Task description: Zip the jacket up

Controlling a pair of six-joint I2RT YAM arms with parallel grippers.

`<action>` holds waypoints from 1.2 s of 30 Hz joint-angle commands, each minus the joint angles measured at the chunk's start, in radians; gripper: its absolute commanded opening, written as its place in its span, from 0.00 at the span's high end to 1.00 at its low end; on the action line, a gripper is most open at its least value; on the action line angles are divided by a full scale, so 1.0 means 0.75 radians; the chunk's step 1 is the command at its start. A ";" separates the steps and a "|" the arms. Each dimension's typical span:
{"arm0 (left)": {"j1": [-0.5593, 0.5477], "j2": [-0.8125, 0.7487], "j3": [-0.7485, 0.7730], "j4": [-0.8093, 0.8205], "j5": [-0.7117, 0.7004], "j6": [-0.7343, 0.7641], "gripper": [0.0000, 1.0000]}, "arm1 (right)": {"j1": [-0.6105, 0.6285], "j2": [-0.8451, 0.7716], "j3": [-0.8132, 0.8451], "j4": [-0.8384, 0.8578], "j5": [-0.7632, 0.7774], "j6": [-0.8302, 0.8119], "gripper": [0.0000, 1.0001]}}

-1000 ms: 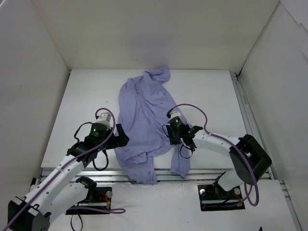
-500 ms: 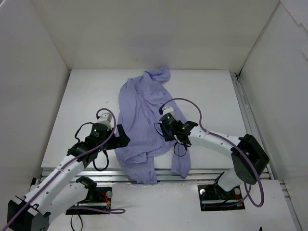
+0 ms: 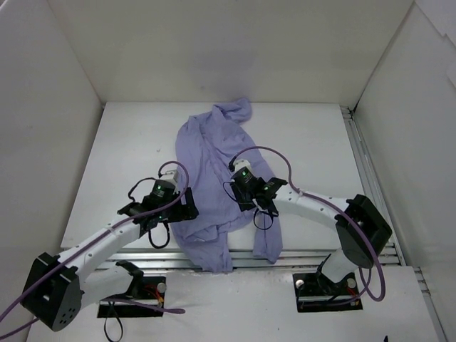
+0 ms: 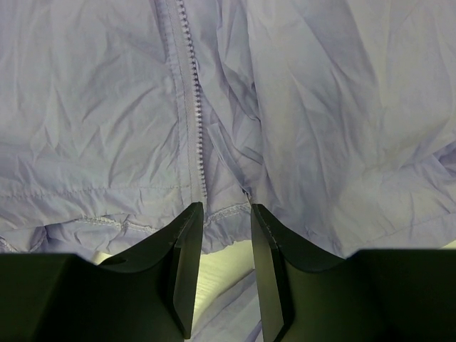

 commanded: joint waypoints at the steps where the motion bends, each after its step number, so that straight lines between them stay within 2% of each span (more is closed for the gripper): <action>1: -0.035 0.060 0.085 0.099 0.032 -0.040 0.22 | -0.002 -0.026 0.023 0.017 0.030 0.010 0.70; 7: -0.104 0.109 0.128 0.072 -0.041 -0.069 0.17 | 0.004 -0.098 0.000 -0.003 0.089 0.023 0.69; 14: -0.104 0.368 0.195 0.050 -0.054 -0.079 0.18 | 0.000 -0.024 -0.006 -0.057 0.122 0.090 0.69; 17: -0.104 0.473 0.226 0.070 -0.042 -0.079 0.26 | -0.024 0.029 -0.014 -0.055 0.065 0.092 0.71; 18: -0.104 0.495 0.236 0.074 -0.037 -0.075 0.29 | -0.032 0.062 -0.014 -0.055 0.063 0.094 0.76; 20: -0.104 0.565 0.263 0.095 -0.042 -0.067 0.45 | -0.035 0.090 -0.008 -0.042 0.067 0.088 0.81; 21: -0.092 0.612 0.277 0.095 -0.035 -0.063 0.58 | -0.045 0.119 -0.004 -0.030 0.065 0.080 0.85; 23: -0.047 0.651 0.318 0.107 0.012 -0.042 0.71 | -0.065 0.156 0.013 -0.002 0.024 0.062 0.91; 24: -0.033 0.677 0.342 0.119 0.016 -0.026 0.81 | -0.084 0.168 0.019 0.027 -0.025 0.051 0.97; 25: -0.018 0.692 0.359 0.123 0.026 -0.012 0.85 | -0.092 0.176 0.021 0.045 -0.048 0.039 1.00; 27: 0.043 0.743 0.397 0.119 0.038 0.031 0.98 | -0.145 0.215 0.053 0.084 -0.093 0.006 1.00; 33: 0.229 0.896 0.700 0.119 0.148 0.117 1.00 | -0.200 0.377 0.327 0.121 -0.160 -0.104 1.00; 36: 0.270 0.958 0.867 0.111 0.202 0.180 1.00 | -0.249 0.444 0.511 0.119 -0.193 -0.131 1.00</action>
